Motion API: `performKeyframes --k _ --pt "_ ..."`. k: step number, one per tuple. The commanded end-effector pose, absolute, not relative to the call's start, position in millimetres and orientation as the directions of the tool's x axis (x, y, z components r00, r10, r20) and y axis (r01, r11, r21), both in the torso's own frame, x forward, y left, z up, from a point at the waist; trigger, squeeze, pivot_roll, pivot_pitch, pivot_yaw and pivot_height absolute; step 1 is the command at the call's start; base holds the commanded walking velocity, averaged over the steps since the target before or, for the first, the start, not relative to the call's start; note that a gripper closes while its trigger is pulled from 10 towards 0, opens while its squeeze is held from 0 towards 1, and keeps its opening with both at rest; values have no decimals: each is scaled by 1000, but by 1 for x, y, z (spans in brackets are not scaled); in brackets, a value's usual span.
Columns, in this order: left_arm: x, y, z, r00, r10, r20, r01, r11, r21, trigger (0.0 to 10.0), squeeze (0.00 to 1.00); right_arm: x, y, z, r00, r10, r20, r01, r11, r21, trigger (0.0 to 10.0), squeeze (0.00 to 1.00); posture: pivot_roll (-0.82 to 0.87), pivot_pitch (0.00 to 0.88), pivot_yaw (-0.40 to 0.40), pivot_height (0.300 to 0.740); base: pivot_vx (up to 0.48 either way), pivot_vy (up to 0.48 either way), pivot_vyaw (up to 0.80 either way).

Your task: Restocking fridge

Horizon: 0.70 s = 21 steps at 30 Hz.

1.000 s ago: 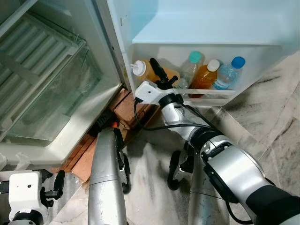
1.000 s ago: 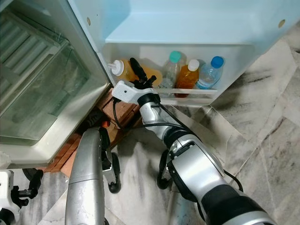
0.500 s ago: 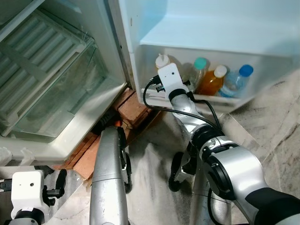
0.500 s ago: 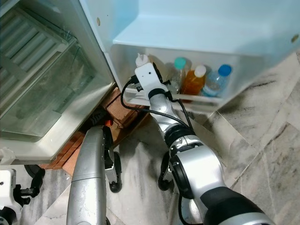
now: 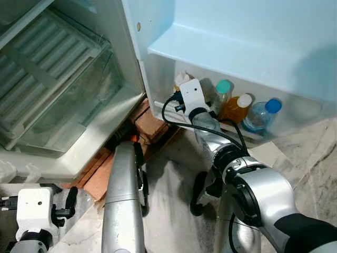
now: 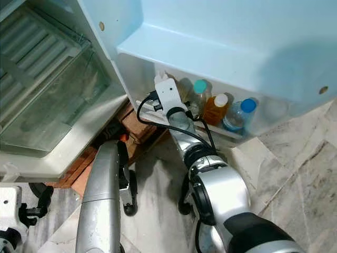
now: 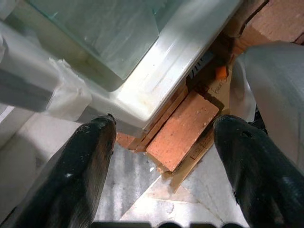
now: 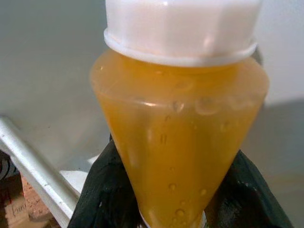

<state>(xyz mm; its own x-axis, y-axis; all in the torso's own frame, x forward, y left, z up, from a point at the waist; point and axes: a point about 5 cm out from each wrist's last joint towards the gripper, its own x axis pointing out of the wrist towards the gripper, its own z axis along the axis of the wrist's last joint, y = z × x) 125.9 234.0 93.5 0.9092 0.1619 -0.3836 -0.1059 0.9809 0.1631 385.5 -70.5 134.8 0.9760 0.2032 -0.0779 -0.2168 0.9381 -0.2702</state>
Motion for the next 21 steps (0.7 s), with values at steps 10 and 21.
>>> performKeyframes --k 10,21 --pt "132 236 86 905 156 -397 -89 979 182 10000 0 391 -82 144 983 180 -46 -185 961 -204 10000 1000 442 374 50 510 0 0 0" --pt "171 231 80 934 136 -331 -94 986 140 10000 0 396 -55 189 926 349 141 -305 915 -264 10000 1000 352 284 14 510 0 0 0"
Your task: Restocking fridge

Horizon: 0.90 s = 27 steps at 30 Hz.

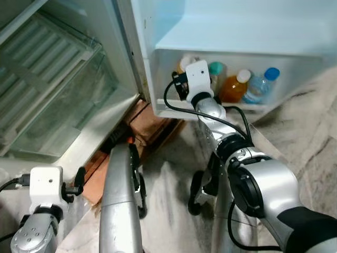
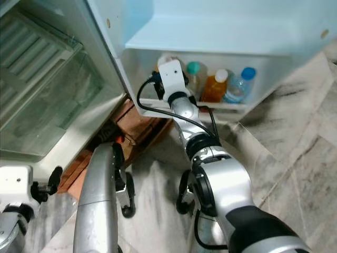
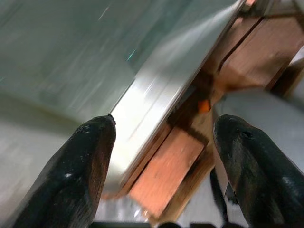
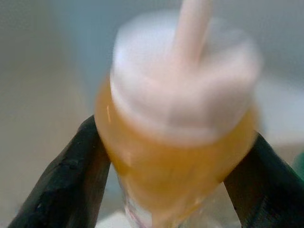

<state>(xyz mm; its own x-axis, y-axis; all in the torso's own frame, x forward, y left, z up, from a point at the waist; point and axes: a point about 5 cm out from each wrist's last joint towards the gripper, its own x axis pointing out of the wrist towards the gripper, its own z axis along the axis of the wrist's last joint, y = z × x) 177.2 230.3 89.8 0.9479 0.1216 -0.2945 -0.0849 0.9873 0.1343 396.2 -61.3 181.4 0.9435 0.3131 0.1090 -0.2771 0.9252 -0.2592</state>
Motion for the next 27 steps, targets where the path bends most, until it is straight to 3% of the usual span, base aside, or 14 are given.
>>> performKeyframes --k 1,6,14,21,27 --pt "174 230 80 937 131 -324 -91 986 137 10000 0 396 -54 191 919 364 150 -318 911 -262 10000 1000 341 268 8 510 0 0 0" --pt "198 230 80 951 124 -284 -89 987 133 10000 0 396 -50 194 894 429 129 -389 886 -253 10000 1000 303 207 -8 510 0 0 0" --pt "221 228 75 961 110 -252 -78 988 134 10000 0 383 -71 143 891 451 -50 -443 842 -309 10000 1000 262 133 -5 510 0 0 0" --pt "223 231 76 966 97 -239 -63 987 146 10000 0 372 -91 121 901 433 -38 -432 881 -195 10000 1000 249 102 11 510 0 0 0" --pt "218 226 77 974 86 -211 -69 994 84 10000 0 340 -110 99 912 408 47 -400 908 -125 10000 1000 213 61 0 510 0 0 0"
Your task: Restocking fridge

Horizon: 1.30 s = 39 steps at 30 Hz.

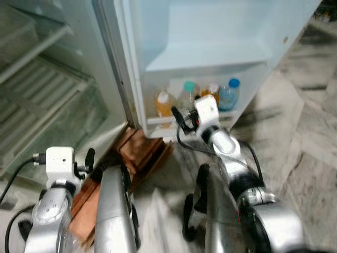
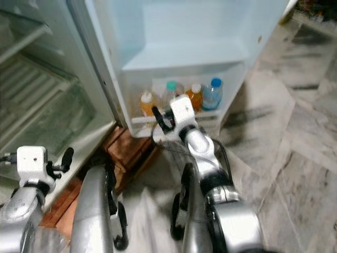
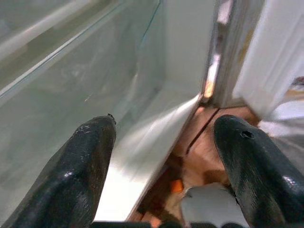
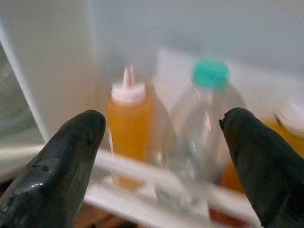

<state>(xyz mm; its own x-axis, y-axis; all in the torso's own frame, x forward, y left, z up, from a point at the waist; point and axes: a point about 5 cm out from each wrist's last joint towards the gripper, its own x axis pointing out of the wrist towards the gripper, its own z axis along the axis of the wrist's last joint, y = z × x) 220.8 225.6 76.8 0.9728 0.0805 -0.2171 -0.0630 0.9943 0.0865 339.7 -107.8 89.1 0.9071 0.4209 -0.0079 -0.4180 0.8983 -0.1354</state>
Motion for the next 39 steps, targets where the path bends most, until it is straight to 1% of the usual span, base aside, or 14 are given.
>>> performKeyframes --k 1,2,3,4,5,11,12,14,20,22,23,25,31,39 --pt "217 224 76 974 86 -209 -70 994 81 10000 0 333 -116 92 937 347 40 -342 934 -105 10000 1000 202 46 -4 510 0 0 0" --pt "216 222 75 975 86 -207 -71 994 78 10000 0 327 -121 87 953 301 33 -297 950 -93 10000 1000 199 44 -6 510 0 0 0" --pt "216 220 74 975 94 -201 -82 994 70 10000 0 317 -127 80 972 235 22 -231 966 -113 10000 239 192 35 -10 510 0 0 0" --pt "216 220 74 975 94 -201 -82 994 70 10000 0 317 -127 80 972 235 22 -231 966 -113 10000 239 192 35 -10 510 0 0 0" --pt "217 218 74 975 103 -194 -92 993 68 10000 0 311 -130 79 979 201 29 -197 973 -118 10000 0 187 32 -12 510 0 0 0" --pt "225 209 75 981 85 -174 -76 996 56 10000 0 307 -132 92 976 187 108 -181 981 -69 10000 0 157 16 -17 510 0 0 0" --pt "228 204 75 984 58 -167 -48 997 62 10000 0 307 -130 99 973 191 127 -186 981 -49 10000 0 156 15 -19 520 0 0 0" --pt "229 202 74 985 51 -165 -40 997 67 10000 0 307 -130 104 970 202 136 -194 978 -71 10000 0 154 10 -21 530 0 0 0" --pt "227 203 72 985 80 -156 -72 996 60 10000 0 305 -151 112 984 129 122 -119 989 -87 10000 0 138 2 -33 575 0 0 0" --pt "228 203 73 985 90 -146 -82 995 57 10000 0 304 -152 113 985 125 122 -113 989 -99 10000 0 137 5 -38 590 0 0 0" --pt "228 203 73 985 90 -146 -82 995 57 10000 0 304 -152 113 985 125 122 -113 989 -99 10000 0 137 5 -38 590 0 0 0" --pt "230 201 74 987 91 -134 -84 995 55 10000 0 303 -152 115 985 127 117 -115 988 -102 10000 0 135 3 -44 610 0 0 0" --pt "232 199 73 988 86 -129 -80 995 54 10000 0 304 -148 118 985 134 112 -123 987 -106 10000 0 130 0 -46 650 0 0 0" --pt "234 199 72 988 88 -125 -81 995 63 10000 0 305 -158 113 995 89 52 -84 991 -101 10000 0 117 0 -41 705 0 0 0"
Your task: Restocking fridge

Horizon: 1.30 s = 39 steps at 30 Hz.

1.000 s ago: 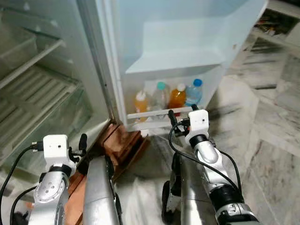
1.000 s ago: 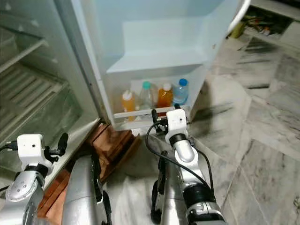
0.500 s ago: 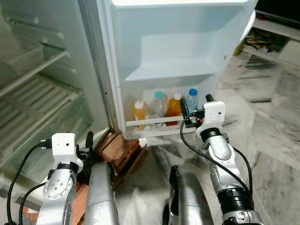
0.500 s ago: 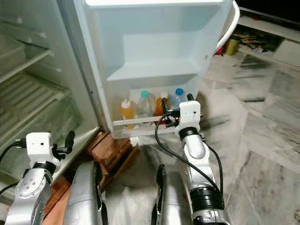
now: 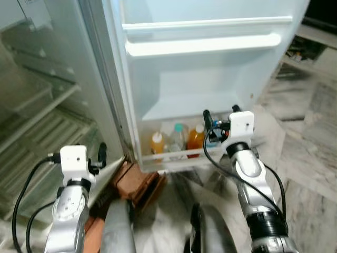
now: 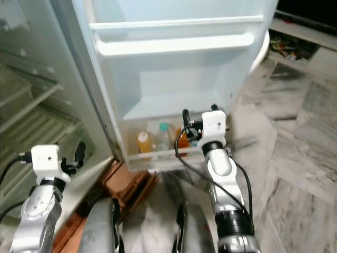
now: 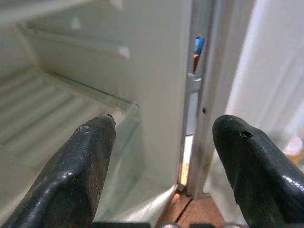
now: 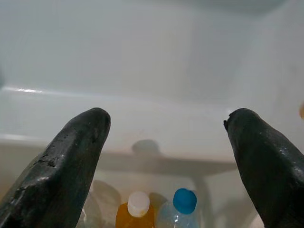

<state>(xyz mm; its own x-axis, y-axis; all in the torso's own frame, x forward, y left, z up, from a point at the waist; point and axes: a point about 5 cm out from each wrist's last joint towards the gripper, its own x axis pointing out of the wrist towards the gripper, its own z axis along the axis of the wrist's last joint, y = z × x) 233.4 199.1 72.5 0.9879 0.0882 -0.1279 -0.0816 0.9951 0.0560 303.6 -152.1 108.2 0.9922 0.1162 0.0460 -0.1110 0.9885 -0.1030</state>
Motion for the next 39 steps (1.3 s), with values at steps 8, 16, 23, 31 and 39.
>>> performKeyframes --k 8,16,23,31,39 --pt "239 198 73 989 74 -129 -63 995 83 10000 0 301 -164 99 998 56 -34 -59 995 -81 10000 0 124 6 -49 740 0 0 0" --pt "238 201 69 988 65 -143 -49 993 111 10000 0 293 -162 86 991 74 -109 -76 997 -19 10000 0 117 18 -44 740 0 0 0" --pt "234 200 65 979 89 -181 -67 990 120 10000 0 286 -149 74 954 225 -196 -233 972 -18 10000 0 117 31 -44 740 -36 0 0" --pt "235 199 66 982 75 -172 -49 987 153 10000 0 284 -144 64 920 268 -286 -282 959 -6 10000 0 121 29 -45 740 -222 -262 0" --pt "237 199 67 983 68 -173 -41 987 157 10000 0 289 -139 69 928 263 -264 -296 950 -95 10000 0 122 27 -43 740 -245 -327 0"
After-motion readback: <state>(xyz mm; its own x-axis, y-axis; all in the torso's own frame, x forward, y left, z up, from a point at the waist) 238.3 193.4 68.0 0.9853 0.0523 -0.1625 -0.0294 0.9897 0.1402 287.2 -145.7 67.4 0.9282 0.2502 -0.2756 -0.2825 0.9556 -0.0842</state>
